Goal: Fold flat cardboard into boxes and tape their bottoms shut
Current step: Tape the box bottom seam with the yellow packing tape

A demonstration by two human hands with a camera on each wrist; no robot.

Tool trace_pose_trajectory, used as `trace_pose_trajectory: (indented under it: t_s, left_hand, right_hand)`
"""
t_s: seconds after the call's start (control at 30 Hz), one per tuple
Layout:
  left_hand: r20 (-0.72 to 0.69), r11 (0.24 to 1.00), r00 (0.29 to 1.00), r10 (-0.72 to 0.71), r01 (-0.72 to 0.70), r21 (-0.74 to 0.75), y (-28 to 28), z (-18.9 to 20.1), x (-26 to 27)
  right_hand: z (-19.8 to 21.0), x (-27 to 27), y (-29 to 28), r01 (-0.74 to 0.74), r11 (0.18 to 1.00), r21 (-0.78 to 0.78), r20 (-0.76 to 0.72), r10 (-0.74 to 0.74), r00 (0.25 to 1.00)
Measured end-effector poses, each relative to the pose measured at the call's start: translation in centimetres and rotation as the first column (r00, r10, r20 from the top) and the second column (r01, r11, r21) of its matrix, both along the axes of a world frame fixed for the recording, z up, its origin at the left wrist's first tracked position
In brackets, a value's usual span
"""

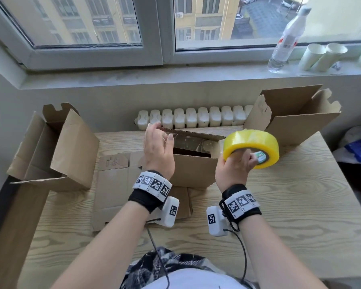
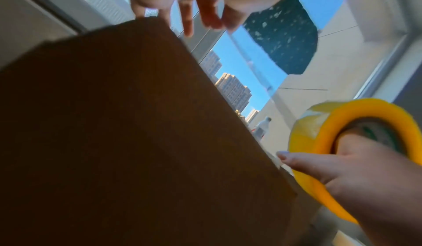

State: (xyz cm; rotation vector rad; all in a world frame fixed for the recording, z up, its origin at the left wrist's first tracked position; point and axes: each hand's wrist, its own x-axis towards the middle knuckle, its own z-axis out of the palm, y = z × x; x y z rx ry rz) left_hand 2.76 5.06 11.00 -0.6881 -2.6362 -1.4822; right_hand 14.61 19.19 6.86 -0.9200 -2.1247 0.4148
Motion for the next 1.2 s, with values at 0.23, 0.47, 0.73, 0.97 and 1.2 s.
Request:
trace_pose_trajectory:
  t_s: [0.23,0.47,0.73,0.97,1.2]
  left_hand:
    - [-0.201,0.997,0.977,-0.068,0.076,0.032,1.4,-2.8,-2.9]
    - [0.063,0.992,0.991,0.122,-0.12,-0.035,-0.5,-7.1,-3.2]
    - [0.01,0.987,0.987,0.163,-0.163,-0.002,-1.2,-8.5,-4.3]
    - [0.062,0.976,0.976,0.21,-0.212,0.039,-1.2,-8.7,-4.1]
    - [0.107,0.951,0.953,0.283,-0.294,0.097,-1.0,-8.6,-4.4]
  right_hand:
    - [-3.7,-1.4,1.1,-0.021,1.0,0.005,0.127,0.02,0.992]
    - [-5.1,-3.0,1.0,-0.114,0.993,0.038,0.101,0.11,0.989]
    - [-5.8,-4.0,1.0,-0.188,0.978,0.094,0.113,0.177,0.978]
    - [-5.2,-4.0,0.8,-0.167,0.986,-0.002,0.077,0.167,0.983]
    - [-5.0,-4.4,-0.4,-0.118,0.991,0.068,0.162,0.105,0.981]
